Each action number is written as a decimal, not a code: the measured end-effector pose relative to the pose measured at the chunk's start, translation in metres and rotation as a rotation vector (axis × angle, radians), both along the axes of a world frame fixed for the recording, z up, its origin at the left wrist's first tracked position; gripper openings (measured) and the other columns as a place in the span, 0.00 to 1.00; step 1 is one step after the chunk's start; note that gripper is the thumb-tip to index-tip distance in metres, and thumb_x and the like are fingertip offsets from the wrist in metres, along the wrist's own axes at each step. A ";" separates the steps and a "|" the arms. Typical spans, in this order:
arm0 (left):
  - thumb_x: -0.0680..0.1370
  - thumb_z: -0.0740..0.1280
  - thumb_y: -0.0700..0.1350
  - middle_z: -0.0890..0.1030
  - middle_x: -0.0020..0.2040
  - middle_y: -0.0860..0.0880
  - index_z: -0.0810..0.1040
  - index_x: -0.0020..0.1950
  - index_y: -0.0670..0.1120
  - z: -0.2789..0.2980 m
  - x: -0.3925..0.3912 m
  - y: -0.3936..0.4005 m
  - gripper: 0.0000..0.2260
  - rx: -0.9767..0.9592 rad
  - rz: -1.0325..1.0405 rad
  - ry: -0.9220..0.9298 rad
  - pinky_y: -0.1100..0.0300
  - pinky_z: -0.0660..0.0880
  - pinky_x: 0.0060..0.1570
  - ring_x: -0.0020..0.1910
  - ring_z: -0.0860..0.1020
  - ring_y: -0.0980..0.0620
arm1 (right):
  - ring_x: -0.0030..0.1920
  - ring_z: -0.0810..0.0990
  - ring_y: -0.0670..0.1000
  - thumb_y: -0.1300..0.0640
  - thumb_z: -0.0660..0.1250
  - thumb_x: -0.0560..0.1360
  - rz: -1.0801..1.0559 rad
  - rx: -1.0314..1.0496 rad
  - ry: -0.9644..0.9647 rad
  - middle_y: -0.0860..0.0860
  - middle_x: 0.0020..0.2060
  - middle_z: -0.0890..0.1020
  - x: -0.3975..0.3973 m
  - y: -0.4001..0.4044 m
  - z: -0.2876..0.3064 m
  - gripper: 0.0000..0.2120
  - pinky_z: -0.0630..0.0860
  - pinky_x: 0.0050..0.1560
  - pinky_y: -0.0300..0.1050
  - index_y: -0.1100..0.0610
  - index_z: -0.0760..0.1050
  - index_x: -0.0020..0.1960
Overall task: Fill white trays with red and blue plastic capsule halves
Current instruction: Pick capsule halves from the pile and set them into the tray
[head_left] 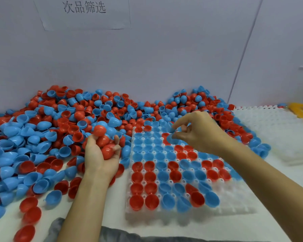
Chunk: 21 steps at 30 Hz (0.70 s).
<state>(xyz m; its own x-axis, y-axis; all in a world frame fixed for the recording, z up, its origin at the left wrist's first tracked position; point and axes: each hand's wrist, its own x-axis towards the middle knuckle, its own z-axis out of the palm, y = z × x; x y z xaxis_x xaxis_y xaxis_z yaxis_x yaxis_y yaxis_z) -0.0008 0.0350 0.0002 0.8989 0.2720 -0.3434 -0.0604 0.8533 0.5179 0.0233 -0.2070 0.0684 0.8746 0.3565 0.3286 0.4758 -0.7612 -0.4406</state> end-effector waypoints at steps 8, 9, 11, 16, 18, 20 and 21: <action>0.79 0.67 0.49 0.82 0.34 0.50 0.77 0.47 0.46 0.000 -0.002 -0.006 0.07 0.065 -0.008 0.018 0.69 0.65 0.23 0.35 0.80 0.53 | 0.38 0.76 0.37 0.51 0.75 0.73 -0.065 -0.392 0.213 0.35 0.36 0.75 -0.047 -0.073 0.000 0.05 0.70 0.31 0.28 0.47 0.85 0.50; 0.79 0.67 0.49 0.82 0.34 0.51 0.76 0.46 0.46 0.001 -0.002 -0.006 0.07 0.070 -0.012 0.015 0.69 0.65 0.23 0.36 0.80 0.53 | 0.37 0.76 0.38 0.51 0.75 0.74 -0.065 -0.431 0.262 0.36 0.36 0.76 -0.053 -0.076 -0.002 0.06 0.70 0.31 0.28 0.47 0.85 0.51; 0.79 0.66 0.49 0.80 0.36 0.51 0.76 0.45 0.46 0.000 -0.002 -0.007 0.07 0.073 -0.021 0.007 0.69 0.65 0.22 0.36 0.80 0.53 | 0.39 0.78 0.42 0.51 0.74 0.74 -0.069 -0.492 0.342 0.38 0.39 0.78 -0.063 -0.078 -0.008 0.07 0.74 0.33 0.32 0.47 0.84 0.52; 0.80 0.66 0.49 0.81 0.40 0.50 0.78 0.49 0.47 0.000 -0.004 -0.009 0.06 0.107 -0.028 0.007 0.69 0.66 0.22 0.36 0.80 0.53 | 0.38 0.79 0.44 0.53 0.72 0.74 -0.069 -0.643 0.374 0.42 0.40 0.80 -0.076 -0.071 -0.029 0.05 0.77 0.36 0.37 0.50 0.83 0.49; 0.80 0.65 0.49 0.81 0.40 0.49 0.78 0.48 0.47 -0.001 -0.004 -0.009 0.06 0.105 -0.038 -0.006 0.69 0.66 0.21 0.35 0.80 0.53 | 0.34 0.76 0.44 0.54 0.72 0.74 -0.077 -0.665 0.361 0.43 0.36 0.78 -0.076 -0.069 -0.030 0.03 0.70 0.30 0.35 0.51 0.82 0.47; 0.80 0.65 0.49 0.81 0.39 0.49 0.78 0.48 0.46 0.000 -0.005 -0.008 0.07 0.097 -0.043 -0.013 0.69 0.66 0.21 0.34 0.81 0.53 | 0.37 0.78 0.43 0.52 0.74 0.74 -0.076 -0.644 0.397 0.42 0.39 0.80 -0.073 -0.070 -0.028 0.07 0.73 0.33 0.33 0.50 0.83 0.51; 0.80 0.65 0.48 0.82 0.38 0.49 0.78 0.48 0.46 0.001 -0.006 -0.008 0.07 0.093 -0.043 -0.013 0.69 0.66 0.21 0.34 0.81 0.53 | 0.39 0.79 0.43 0.52 0.74 0.74 -0.079 -0.618 0.427 0.41 0.42 0.81 -0.073 -0.071 -0.027 0.09 0.75 0.35 0.33 0.49 0.83 0.54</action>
<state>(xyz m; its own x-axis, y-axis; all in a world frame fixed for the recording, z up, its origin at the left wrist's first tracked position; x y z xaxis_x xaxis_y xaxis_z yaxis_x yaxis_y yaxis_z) -0.0066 0.0273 0.0013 0.9149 0.2627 -0.3066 -0.0317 0.8037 0.5941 -0.0493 -0.2775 0.0416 0.9117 0.2966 -0.2842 0.2931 -0.9544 -0.0558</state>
